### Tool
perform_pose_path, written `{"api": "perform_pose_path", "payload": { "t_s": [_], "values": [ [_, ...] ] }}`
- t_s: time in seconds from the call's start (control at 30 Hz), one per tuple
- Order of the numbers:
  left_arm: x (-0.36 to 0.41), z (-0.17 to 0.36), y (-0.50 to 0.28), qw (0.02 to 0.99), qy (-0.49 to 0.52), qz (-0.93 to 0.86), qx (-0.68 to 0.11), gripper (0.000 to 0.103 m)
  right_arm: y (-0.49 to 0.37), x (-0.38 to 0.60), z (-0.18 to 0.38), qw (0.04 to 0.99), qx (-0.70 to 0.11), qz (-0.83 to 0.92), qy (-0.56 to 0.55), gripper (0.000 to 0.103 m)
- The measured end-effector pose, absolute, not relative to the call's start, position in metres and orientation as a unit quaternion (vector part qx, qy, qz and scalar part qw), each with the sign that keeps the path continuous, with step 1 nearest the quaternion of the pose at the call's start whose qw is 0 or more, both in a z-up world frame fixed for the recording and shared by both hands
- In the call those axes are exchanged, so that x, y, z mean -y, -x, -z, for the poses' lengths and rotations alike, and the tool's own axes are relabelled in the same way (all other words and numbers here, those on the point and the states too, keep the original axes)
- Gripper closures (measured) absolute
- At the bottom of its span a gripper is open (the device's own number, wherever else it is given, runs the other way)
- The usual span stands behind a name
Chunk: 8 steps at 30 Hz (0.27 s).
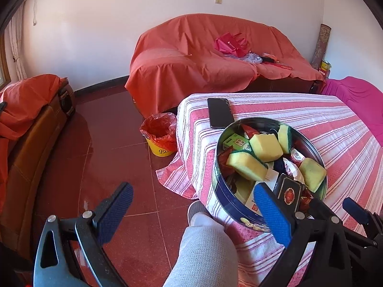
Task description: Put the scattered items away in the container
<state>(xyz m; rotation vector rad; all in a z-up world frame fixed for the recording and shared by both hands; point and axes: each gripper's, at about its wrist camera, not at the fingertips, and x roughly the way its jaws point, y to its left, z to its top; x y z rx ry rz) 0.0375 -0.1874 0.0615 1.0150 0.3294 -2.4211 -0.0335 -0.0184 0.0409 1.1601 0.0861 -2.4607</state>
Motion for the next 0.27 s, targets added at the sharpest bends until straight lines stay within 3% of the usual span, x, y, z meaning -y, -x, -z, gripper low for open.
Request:
{"api": "perform_pose_path", "payload": {
  "t_s": [0.27],
  "values": [
    [0.1837,-0.0615,-0.0405,0.261,-0.361,0.889,-0.105,0.001,0.0331,0.0171,-0.0381,0.210,-0.025,0.882,-0.422,0.017]
  ]
}}
